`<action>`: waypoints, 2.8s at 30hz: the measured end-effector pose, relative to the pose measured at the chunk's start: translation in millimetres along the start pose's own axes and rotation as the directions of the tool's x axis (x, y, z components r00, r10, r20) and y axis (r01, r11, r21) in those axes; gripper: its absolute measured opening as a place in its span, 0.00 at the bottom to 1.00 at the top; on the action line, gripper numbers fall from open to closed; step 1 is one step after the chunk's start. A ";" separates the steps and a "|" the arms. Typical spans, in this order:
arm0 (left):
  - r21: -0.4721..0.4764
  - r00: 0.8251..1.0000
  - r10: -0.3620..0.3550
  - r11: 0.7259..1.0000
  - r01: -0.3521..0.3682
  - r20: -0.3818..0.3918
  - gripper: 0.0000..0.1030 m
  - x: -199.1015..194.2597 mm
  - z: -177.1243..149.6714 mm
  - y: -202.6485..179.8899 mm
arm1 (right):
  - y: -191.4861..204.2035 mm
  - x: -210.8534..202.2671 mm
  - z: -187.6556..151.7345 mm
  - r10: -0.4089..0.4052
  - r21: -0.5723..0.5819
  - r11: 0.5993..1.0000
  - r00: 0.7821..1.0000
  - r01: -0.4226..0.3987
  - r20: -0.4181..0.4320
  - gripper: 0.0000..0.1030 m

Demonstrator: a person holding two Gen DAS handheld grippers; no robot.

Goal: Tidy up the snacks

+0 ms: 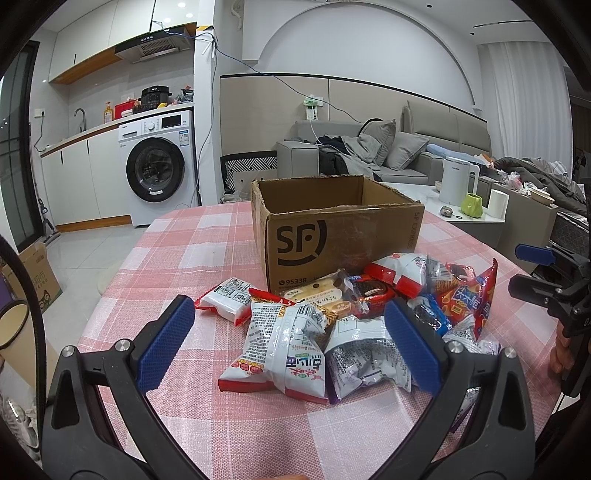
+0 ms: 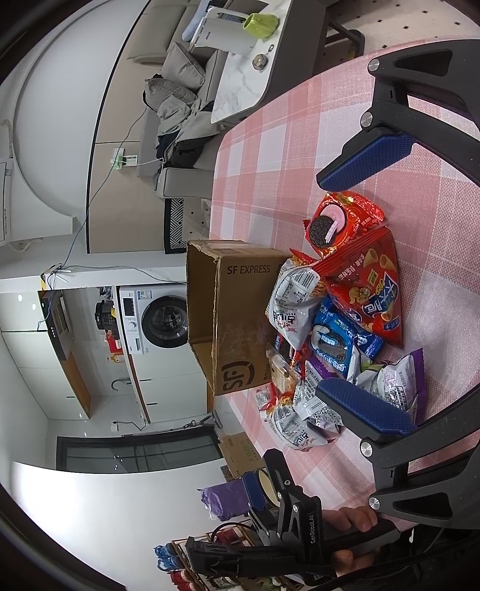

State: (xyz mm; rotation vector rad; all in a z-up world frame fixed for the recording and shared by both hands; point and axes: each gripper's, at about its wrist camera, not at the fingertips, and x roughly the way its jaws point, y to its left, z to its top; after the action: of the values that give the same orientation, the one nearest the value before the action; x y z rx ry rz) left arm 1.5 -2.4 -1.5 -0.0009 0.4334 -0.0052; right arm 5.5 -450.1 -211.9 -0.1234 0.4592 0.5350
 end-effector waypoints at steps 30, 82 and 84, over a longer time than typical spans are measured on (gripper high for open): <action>0.013 0.995 -0.044 0.999 0.045 -0.092 0.99 18.2 -2.5 -2.9 | 3.7 25.6 -0.6 -0.081 -0.035 0.996 0.986 0.077 -0.146 1.00; -0.153 0.908 -0.119 0.986 0.062 -0.402 0.92 115.8 -19.5 42.8 | -22.1 79.3 -14.9 0.103 0.183 0.983 0.918 -0.034 -0.382 0.84; -0.158 0.907 -0.139 0.984 0.082 -0.398 0.85 117.9 -19.7 43.7 | -21.4 78.2 -15.2 0.091 0.178 0.984 0.920 -0.024 -0.380 0.81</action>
State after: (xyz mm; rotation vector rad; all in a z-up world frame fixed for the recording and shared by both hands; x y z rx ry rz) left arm 100.5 40.7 -69.0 -0.1641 0.8530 -0.0890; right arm 70.3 -435.7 -261.0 -0.0508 0.8964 0.5280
